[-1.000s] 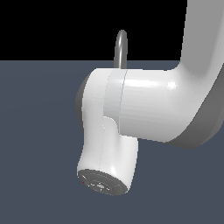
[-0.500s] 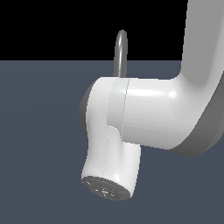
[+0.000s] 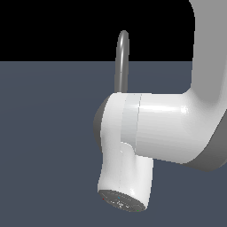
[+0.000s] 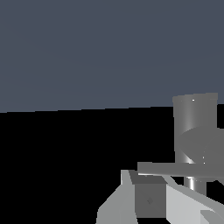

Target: Turn on the faucet by rotating a designated handle.

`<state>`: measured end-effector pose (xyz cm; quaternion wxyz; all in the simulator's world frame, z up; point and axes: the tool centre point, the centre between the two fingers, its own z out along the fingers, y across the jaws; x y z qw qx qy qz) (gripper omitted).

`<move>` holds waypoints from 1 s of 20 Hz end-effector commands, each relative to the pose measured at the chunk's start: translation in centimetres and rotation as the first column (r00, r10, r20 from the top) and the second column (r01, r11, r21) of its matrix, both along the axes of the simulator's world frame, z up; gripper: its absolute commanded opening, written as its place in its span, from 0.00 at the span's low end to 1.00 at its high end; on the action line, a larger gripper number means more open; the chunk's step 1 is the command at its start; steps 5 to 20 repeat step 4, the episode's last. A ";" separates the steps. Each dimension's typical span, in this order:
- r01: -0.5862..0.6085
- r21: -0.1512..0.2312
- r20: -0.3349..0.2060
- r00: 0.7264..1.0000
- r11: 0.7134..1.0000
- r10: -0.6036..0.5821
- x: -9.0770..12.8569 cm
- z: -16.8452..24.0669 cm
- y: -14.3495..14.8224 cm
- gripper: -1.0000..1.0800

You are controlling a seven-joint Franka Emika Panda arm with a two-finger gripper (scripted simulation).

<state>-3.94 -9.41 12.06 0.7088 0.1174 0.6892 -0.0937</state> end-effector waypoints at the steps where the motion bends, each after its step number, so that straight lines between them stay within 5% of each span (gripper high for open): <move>1: -0.119 -0.017 -0.029 0.993 0.993 0.118 0.3 -1.5 0.8 0.00; 20: -0.127 -0.021 -0.030 0.992 0.992 0.126 0.3 -1.9 0.5 0.00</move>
